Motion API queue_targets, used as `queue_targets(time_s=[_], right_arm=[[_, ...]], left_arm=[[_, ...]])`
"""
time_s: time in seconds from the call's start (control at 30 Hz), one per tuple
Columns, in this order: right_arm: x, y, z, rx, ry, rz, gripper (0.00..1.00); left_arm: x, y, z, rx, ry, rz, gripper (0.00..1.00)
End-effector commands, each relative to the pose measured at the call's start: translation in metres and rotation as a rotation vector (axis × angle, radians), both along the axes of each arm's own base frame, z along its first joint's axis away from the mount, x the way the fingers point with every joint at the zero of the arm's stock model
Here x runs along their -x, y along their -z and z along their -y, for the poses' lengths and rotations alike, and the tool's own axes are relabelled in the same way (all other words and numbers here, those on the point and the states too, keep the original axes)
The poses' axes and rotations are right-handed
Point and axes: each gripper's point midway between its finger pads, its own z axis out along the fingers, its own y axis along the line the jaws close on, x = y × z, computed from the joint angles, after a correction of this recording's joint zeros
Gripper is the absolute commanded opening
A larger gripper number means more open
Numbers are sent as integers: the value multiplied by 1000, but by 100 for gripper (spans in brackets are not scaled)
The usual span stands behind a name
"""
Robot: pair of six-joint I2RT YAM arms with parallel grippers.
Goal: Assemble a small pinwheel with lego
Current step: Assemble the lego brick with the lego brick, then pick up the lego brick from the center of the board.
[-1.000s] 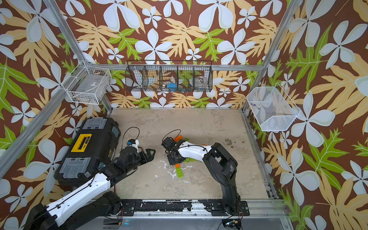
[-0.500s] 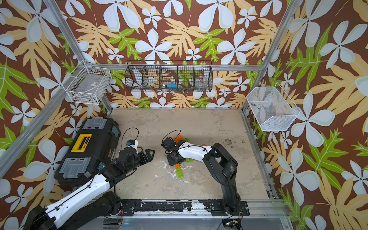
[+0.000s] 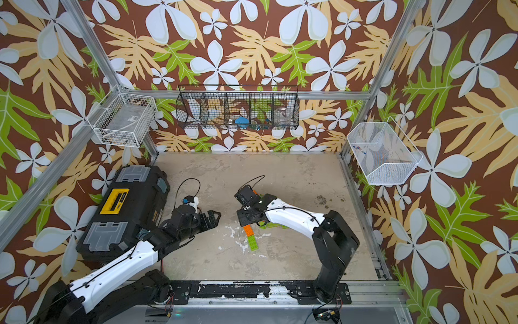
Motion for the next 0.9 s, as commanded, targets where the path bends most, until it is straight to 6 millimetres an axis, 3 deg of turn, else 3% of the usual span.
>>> queue_targets(time_s=[0.0,0.07,0.17,0.33,0.5,0.63,0.87], right_arm=[[-7,-1,30,10,48,15,63],[-11,6,55,18,96,-10,56],[-16,10,67,45,91,-30,49],[-27,16,48,61,29,-96,36],[-47,28,37,129,14,-133,27],[-52,41,22,177,-33,-175,23],[-57,55,14,227,-43,-206,21]], left_arm=[[2,-7,31,54,129,25,100],[1,-8,46,49,166,32,100],[-2,-6,64,60,202,15,99],[-14,-8,80,116,207,14,95],[-34,-5,78,150,172,-6,95],[-45,1,68,186,136,-35,95],[-43,12,51,174,97,-56,95]])
